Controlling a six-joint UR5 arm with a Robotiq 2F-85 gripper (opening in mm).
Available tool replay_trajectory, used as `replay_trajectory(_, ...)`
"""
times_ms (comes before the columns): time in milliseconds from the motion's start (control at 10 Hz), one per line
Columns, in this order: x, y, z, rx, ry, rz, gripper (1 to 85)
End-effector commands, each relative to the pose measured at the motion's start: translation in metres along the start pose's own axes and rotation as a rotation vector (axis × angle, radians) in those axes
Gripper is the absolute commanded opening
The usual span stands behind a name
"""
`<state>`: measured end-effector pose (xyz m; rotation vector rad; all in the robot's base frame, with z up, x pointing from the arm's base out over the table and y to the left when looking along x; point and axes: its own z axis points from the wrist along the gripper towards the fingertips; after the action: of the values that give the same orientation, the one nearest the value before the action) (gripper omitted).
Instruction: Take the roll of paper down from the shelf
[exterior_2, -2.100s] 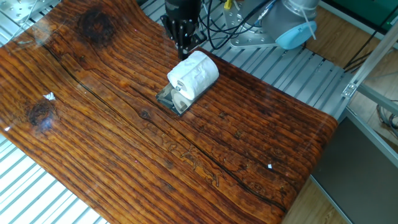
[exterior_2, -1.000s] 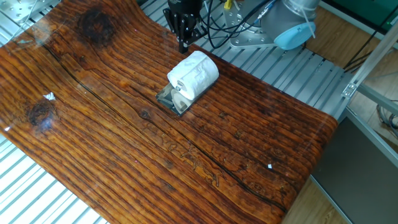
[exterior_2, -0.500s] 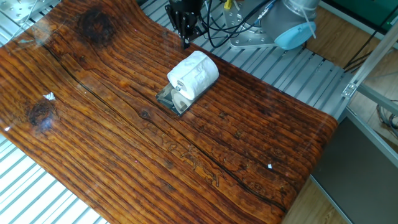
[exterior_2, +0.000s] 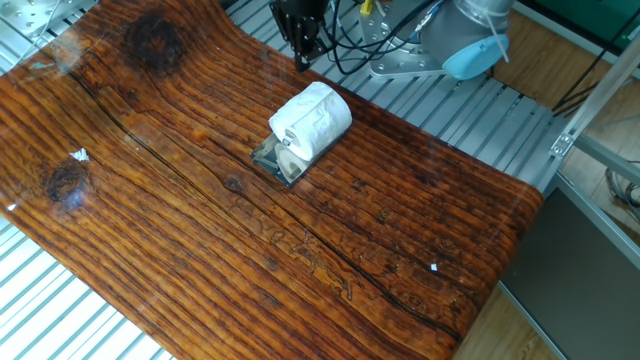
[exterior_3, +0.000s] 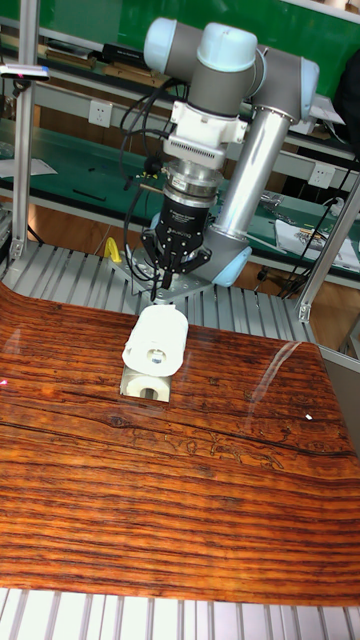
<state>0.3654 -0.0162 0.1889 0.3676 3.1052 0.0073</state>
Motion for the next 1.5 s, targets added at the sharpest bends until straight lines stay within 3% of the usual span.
replay_trajectory(0, 0.006, 0.002, -0.001, -0.007, 0.023, -0.012, 1.0)
replay_trajectory(100, 0.003, 0.004, -0.001, -0.016, 0.013, -0.054, 8.7)
replay_trajectory(300, 0.006, 0.006, -0.001, -0.025, 0.022, -0.123, 32.3)
replay_trajectory(500, 0.015, 0.003, 0.01, -0.032, 0.09, -0.183, 49.0)
replay_trajectory(600, 0.015, 0.004, 0.017, -0.053, 0.094, -0.214, 61.0)
replay_trajectory(700, 0.018, 0.005, 0.019, -0.063, 0.102, -0.232, 67.7)
replay_trajectory(900, 0.027, 0.006, 0.024, -0.066, 0.145, -0.254, 73.7)
replay_trajectory(1400, 0.024, 0.015, 0.042, -0.087, 0.139, -0.27, 78.7)
